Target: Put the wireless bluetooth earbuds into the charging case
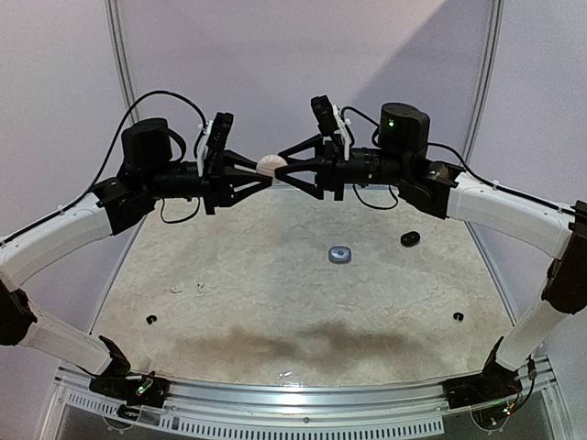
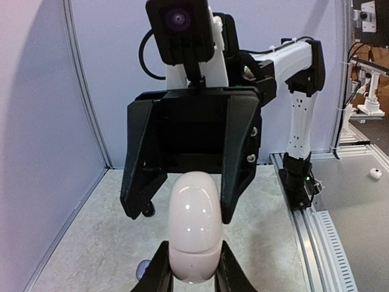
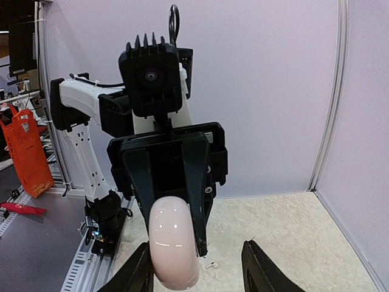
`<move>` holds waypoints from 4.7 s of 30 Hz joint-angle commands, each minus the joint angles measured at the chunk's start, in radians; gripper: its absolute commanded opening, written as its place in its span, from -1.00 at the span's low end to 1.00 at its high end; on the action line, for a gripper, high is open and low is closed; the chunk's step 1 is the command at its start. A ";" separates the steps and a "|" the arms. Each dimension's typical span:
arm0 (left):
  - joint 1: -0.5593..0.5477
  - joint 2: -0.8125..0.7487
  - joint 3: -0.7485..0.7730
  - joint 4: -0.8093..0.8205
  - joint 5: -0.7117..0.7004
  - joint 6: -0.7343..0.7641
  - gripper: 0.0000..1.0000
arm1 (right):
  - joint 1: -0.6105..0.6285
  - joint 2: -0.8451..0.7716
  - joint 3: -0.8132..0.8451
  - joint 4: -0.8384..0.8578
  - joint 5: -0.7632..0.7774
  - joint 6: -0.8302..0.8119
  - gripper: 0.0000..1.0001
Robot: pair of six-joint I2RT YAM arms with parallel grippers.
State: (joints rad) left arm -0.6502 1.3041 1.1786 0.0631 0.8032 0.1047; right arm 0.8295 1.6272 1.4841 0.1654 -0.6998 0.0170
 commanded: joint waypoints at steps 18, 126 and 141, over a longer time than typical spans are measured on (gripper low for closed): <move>-0.052 -0.002 0.044 -0.193 -0.005 0.251 -1.00 | -0.001 0.038 0.095 -0.139 0.175 -0.043 -0.08; -0.031 -0.070 -0.012 -0.281 -0.239 -0.031 0.89 | -0.031 -0.056 -0.121 0.190 0.076 0.153 -1.00; 0.189 -0.083 -0.096 -0.665 -0.496 0.004 0.70 | -0.047 -0.079 -0.134 0.087 0.307 0.124 -1.00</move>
State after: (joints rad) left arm -0.5400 1.1904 1.1236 -0.4259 0.4160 0.0830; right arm 0.7872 1.5738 1.3331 0.3313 -0.5148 0.1398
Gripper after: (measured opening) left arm 0.892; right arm 0.197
